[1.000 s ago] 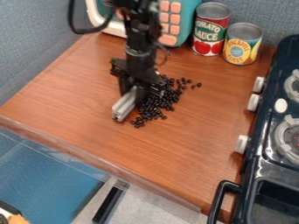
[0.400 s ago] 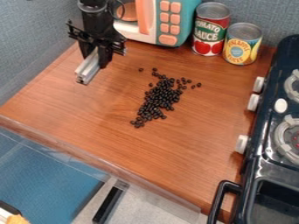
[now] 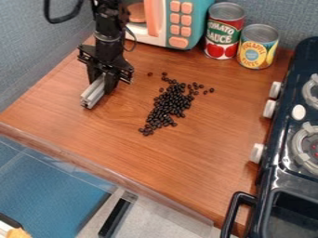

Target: Sweep into pile

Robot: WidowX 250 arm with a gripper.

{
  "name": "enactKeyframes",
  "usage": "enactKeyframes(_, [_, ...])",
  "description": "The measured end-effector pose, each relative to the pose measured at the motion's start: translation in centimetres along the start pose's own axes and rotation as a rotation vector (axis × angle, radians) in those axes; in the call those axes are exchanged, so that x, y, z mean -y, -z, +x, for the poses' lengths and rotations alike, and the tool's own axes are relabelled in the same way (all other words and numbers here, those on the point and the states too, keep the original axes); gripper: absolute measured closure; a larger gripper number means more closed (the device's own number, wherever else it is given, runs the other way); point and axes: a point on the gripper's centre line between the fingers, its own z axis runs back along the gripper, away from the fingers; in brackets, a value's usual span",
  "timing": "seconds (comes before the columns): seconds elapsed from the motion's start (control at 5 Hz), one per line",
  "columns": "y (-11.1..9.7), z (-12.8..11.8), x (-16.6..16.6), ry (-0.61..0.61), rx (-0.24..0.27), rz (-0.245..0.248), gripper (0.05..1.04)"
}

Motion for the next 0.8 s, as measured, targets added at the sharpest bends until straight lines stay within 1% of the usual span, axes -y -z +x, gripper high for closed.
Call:
enactKeyframes(0.2, [-0.1, 0.5, 1.3, 0.010, 0.003, -0.019, 0.699])
enactKeyframes(0.4, [-0.5, 0.8, 3.3, 0.029, 0.004, -0.039, 0.699])
enactKeyframes(0.6, [-0.8, 0.7, 5.5, 0.049, 0.004, -0.068, 0.699])
enactKeyframes(0.8, [-1.3, 0.0, 7.3, 0.078, -0.002, -0.085, 0.699])
